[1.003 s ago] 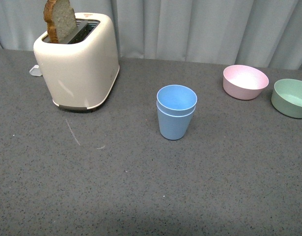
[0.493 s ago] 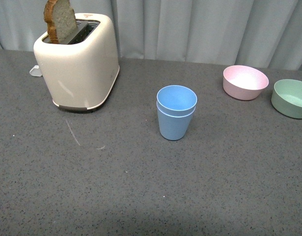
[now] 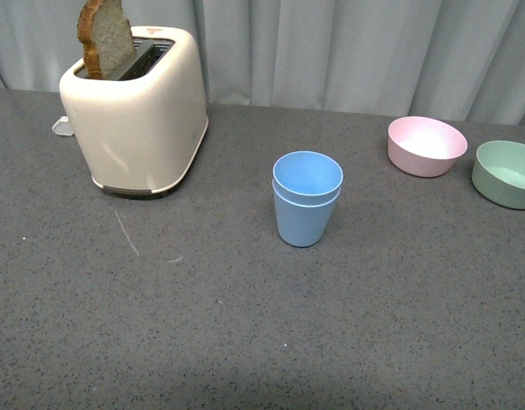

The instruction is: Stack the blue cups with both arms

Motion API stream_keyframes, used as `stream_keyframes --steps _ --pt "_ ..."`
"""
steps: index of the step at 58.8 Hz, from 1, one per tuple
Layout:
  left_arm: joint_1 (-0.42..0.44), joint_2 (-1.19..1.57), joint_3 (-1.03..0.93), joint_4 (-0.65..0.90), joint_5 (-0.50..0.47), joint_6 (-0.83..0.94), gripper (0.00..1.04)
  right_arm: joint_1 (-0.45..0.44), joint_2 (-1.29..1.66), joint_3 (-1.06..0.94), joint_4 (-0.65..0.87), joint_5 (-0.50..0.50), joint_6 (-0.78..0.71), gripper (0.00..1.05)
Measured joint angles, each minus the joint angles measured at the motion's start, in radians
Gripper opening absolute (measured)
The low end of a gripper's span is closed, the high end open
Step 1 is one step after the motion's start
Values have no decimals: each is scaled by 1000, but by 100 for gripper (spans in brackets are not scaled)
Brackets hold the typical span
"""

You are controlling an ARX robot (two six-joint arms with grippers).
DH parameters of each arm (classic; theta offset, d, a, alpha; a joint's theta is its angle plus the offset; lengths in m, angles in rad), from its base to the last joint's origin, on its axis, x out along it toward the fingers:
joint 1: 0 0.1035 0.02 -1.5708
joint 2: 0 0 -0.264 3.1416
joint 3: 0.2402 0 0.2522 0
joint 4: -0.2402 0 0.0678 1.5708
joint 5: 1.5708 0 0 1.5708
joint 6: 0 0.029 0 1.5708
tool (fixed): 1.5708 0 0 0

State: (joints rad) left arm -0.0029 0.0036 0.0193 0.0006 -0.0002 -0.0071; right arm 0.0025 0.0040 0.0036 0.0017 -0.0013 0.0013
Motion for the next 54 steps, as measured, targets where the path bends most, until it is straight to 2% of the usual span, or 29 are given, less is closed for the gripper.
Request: stream_keyframes --steps 17,54 --pt "0 0 0 0 0 0 98 0 0 0 0 0 0 97" --pt "0 0 0 0 0 0 98 0 0 0 0 0 1 95"
